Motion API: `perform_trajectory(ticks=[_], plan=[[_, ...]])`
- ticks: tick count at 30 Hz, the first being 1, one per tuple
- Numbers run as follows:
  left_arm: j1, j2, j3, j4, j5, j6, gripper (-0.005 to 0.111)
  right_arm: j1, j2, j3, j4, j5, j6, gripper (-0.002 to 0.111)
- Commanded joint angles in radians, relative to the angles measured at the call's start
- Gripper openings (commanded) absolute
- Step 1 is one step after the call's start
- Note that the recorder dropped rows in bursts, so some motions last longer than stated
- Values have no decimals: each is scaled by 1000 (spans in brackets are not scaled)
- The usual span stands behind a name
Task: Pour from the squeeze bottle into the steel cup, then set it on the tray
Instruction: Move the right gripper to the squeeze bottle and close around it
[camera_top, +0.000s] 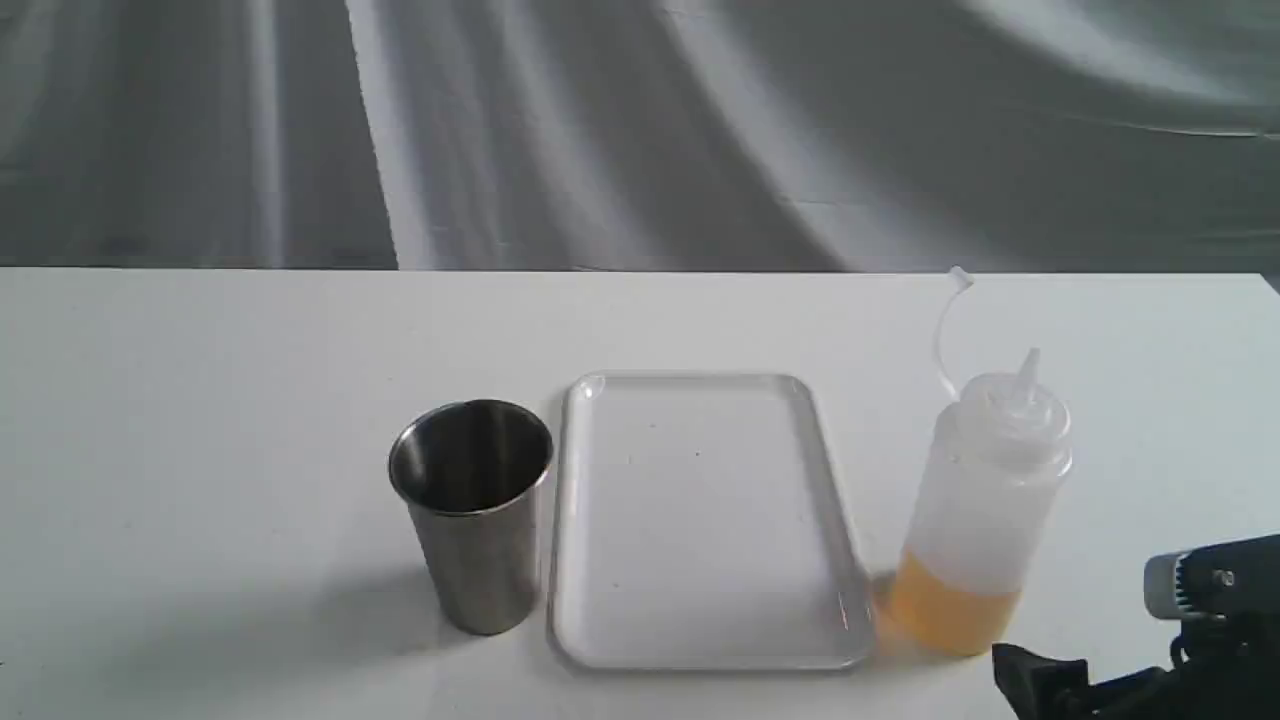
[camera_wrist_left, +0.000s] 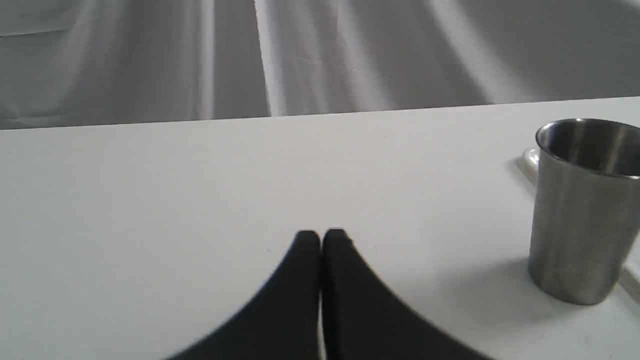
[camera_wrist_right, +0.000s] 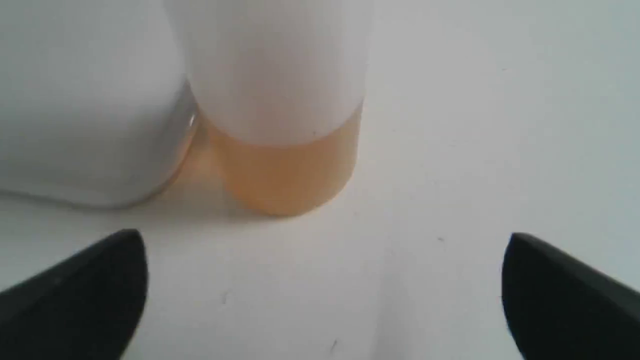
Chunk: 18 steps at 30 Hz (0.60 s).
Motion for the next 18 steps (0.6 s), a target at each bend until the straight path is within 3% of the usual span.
perform_trajectory(ticks=[1,18], plan=[[2,-3,4,-1,-8,-4,0,2,-2,3,-19,-44,52,105],[2,-3,4,-1,-8,-6,0,2,-2,-3,-19,-58,52,105]])
